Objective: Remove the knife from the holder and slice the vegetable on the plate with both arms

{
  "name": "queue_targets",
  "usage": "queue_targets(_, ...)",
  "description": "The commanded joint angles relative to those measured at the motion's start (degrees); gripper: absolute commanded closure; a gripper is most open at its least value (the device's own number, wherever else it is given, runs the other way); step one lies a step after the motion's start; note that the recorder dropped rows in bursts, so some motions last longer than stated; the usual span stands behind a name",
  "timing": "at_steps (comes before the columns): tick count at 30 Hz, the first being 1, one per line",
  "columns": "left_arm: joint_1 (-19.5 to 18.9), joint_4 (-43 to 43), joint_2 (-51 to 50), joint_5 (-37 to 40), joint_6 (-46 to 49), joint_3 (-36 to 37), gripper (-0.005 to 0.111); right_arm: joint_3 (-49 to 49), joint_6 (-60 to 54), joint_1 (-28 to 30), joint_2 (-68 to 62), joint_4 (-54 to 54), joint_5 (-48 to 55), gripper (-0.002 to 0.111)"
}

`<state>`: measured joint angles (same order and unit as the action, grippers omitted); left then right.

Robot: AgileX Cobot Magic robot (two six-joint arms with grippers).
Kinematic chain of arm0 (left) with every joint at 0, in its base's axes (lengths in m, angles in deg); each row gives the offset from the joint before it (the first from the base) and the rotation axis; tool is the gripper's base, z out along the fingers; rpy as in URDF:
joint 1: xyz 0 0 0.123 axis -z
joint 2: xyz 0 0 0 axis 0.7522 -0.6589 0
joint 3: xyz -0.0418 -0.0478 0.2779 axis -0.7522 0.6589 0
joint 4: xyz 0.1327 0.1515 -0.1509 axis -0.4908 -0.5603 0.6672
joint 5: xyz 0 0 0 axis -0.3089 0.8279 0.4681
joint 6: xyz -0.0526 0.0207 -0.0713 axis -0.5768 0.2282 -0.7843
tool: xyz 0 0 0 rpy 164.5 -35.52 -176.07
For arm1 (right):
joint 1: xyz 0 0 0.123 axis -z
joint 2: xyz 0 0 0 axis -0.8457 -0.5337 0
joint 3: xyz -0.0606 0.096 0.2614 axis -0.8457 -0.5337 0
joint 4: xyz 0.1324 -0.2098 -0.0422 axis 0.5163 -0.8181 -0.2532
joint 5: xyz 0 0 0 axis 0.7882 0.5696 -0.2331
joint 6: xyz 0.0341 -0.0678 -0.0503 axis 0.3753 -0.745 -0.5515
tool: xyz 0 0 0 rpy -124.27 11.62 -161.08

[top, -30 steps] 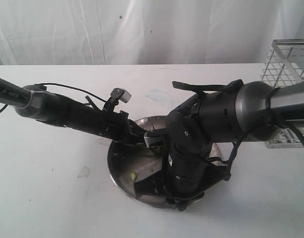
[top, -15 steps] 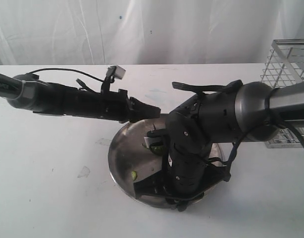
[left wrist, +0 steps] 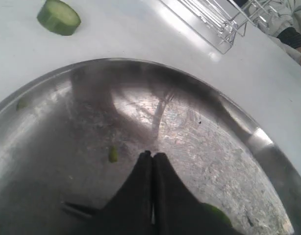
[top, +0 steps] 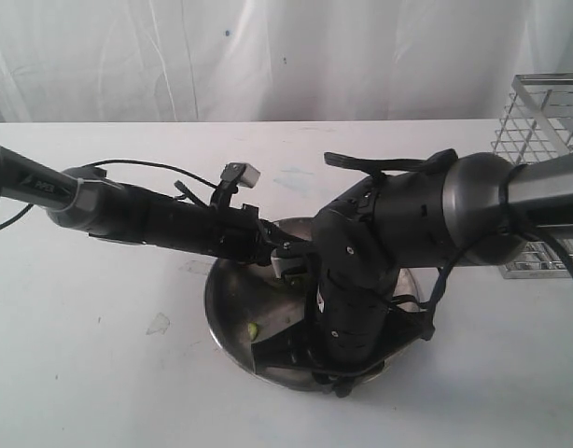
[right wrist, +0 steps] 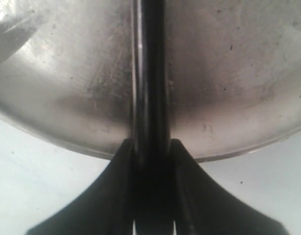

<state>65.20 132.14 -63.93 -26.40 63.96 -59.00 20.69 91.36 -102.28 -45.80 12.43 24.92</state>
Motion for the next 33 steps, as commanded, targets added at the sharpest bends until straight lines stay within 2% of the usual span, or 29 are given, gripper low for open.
queue_targets(1,0.37,-5.90,-2.66,-3.69,-3.14,0.75,0.107,-0.40,-0.48,-0.05,-1.13,-0.74,0.37,0.108)
queue_targets(12,0.37,-6.86,-3.12,-3.48,-3.14,0.75,0.107,0.19,-6.13,0.07,-1.13,-1.60,11.06,0.108)
queue_targets(22,0.37,-7.52,-2.46,-2.49,-4.05,0.75,0.107,0.19,-8.89,2.37,-2.29,-2.08,11.76,0.108)
queue_targets(33,0.37,-5.66,3.63,-0.27,-3.95,0.75,0.107,0.19,-8.89,2.36,-2.29,-1.43,11.66,0.108)
